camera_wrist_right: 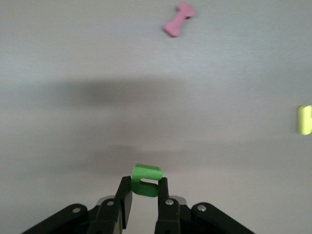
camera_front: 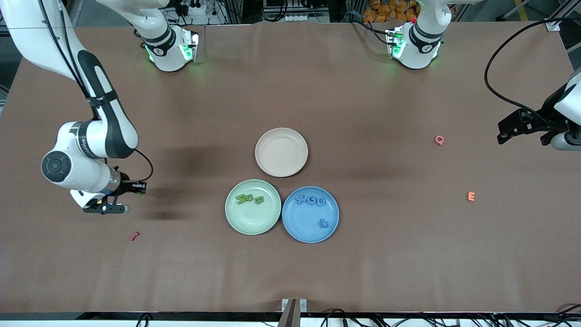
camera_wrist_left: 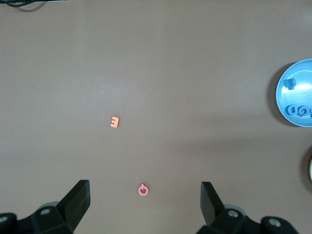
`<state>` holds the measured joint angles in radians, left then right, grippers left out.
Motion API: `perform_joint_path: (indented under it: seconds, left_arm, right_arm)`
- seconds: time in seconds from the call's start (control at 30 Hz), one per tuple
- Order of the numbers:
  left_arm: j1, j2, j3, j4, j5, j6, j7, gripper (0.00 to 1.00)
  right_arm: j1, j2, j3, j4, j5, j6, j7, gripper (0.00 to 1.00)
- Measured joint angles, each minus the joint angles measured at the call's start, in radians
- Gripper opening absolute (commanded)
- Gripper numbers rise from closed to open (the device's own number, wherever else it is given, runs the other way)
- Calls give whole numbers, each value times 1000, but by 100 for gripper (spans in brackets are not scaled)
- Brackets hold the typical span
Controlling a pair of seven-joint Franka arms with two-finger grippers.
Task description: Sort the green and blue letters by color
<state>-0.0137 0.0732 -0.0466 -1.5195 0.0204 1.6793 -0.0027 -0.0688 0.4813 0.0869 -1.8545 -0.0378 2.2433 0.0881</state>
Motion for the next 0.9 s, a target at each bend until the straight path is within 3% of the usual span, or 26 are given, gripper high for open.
perform_joint_path:
  seconds: [0.3,0.9]
  left_arm:
    - [0,0,0,0,0,3,1,100]
    - [-6,-2,-7,5,0,-16,1,100]
  right_arm:
    - [28,-3,87,78,0,-78,216,0]
    - [247,55,99,214,5,-82,667,0]
